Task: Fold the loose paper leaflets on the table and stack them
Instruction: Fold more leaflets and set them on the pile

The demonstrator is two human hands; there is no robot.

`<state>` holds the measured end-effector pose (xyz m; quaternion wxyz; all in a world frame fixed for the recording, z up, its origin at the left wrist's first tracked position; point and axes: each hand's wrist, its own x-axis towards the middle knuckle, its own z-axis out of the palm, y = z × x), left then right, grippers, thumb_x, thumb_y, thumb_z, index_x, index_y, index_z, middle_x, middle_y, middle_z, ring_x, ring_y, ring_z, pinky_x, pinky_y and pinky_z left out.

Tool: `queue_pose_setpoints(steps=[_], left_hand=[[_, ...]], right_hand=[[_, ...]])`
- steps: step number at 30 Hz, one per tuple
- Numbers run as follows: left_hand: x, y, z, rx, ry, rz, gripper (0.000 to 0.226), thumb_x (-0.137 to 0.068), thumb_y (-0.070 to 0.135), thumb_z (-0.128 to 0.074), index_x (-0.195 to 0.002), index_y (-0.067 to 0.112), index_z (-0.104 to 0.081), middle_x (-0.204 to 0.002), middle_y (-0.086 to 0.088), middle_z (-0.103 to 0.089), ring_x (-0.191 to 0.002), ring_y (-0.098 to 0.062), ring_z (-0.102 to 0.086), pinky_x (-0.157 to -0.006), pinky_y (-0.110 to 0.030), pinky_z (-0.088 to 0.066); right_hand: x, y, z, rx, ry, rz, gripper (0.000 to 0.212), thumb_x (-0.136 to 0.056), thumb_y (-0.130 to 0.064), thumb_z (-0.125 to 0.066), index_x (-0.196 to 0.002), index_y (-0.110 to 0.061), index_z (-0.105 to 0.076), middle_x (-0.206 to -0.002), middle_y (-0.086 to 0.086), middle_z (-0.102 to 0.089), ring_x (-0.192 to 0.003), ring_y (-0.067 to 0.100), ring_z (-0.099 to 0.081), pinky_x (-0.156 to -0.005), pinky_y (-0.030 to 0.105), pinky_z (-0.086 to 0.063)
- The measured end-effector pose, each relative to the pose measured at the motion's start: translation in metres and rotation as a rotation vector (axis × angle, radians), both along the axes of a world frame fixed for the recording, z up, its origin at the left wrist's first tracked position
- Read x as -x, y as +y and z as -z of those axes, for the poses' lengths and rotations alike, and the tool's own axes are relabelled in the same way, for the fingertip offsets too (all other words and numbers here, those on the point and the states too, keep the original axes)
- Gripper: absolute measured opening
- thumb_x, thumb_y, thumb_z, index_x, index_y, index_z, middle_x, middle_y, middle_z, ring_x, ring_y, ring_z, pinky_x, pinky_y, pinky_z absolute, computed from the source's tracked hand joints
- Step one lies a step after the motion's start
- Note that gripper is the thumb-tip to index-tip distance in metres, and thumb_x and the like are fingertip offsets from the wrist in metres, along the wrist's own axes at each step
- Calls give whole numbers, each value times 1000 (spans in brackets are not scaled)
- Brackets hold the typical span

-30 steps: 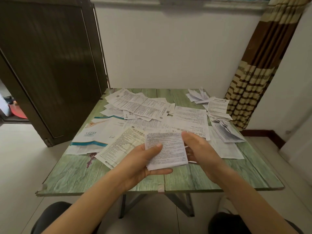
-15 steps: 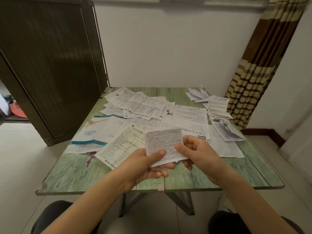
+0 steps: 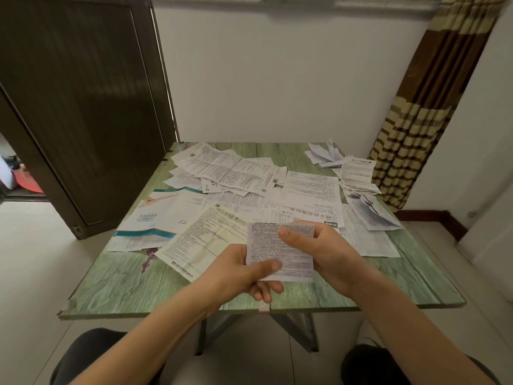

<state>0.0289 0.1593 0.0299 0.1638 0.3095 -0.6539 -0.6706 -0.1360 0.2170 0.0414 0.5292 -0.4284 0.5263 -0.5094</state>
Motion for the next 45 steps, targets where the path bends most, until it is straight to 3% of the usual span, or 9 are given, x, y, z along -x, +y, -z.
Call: queue_pose_setpoints(steps=[12, 16, 19, 24, 28, 38, 40, 43, 45], left_hand=[[-2, 3, 1, 32, -59, 50, 9, -91, 13, -58, -96, 10, -65, -70, -4, -71, -54, -13, -65, -52, -18, -52], [-1, 0, -5, 163, -75, -44, 19, -79, 41, -62, -95, 29, -65, -85, 12, -74, -79, -6, -70, -73, -20, -56], [5, -3, -8, 153, 33, -261, 39, -67, 54, -61, -86, 21, -70, -85, -4, -72, -80, -19, -70, -74, -30, -55], [12, -2, -3, 149, 64, -392, 42, -71, 44, -66, -82, 3, -69, -85, -17, -70, -76, -25, -68, -68, -29, -53], [15, 1, 2, 228, 72, -474, 25, -80, 31, -68, -76, 6, -69, -72, -10, -68, -61, -12, -62, -56, -20, -49], [23, 2, 8, 467, 95, -649, 13, -81, 25, -70, -72, 17, -67, -67, -7, -65, -59, -8, -54, -55, -16, -43], [21, 2, 7, 442, 113, -618, 13, -81, 27, -69, -72, 18, -67, -67, -5, -66, -62, -12, -60, -58, -21, -47], [17, 2, 4, 324, 152, -535, 23, -77, 34, -68, -75, 10, -69, -75, -17, -68, -73, -34, -65, -66, -43, -53], [16, 1, 3, 251, 174, -512, 32, -70, 38, -68, -77, 8, -70, -76, -19, -69, -72, -33, -67, -66, -41, -53]], right_hand=[[-5, -3, 10, 37, -8, 132, 23, -68, -22, -70, -84, -5, -71, -87, 14, -72, -85, 30, -69, -74, 35, -56], [-5, -2, 9, 61, 21, 133, 23, -67, -22, -71, -82, -4, -71, -86, 14, -72, -82, 29, -69, -75, 35, -57], [-9, -1, 8, 94, 77, 102, 23, -69, -21, -70, -84, -4, -72, -87, 16, -72, -83, 28, -70, -76, 31, -57], [-11, 0, 8, 84, 117, 115, 8, -79, -8, -69, -85, -4, -72, -88, 15, -73, -81, 22, -70, -73, 24, -56], [-13, 2, 10, 47, 152, 139, 10, -81, -11, -70, -88, -4, -73, -91, 15, -73, -87, 25, -70, -78, 29, -56], [-20, -5, -1, 7, 162, 214, 18, -87, -20, -64, -74, -9, -70, -80, 7, -69, -83, 23, -67, -82, 33, -53], [-20, -6, 0, 0, 121, 232, 15, -86, -16, -65, -74, -7, -68, -79, 7, -67, -84, 25, -65, -84, 38, -52], [-19, -6, 2, 7, 79, 243, 12, -85, -13, -66, -76, -4, -68, -83, 13, -67, -87, 31, -65, -86, 45, -53], [-20, -7, 3, 17, 65, 257, 11, -84, -10, -66, -75, -4, -67, -82, 15, -66, -85, 31, -65, -86, 45, -53]])
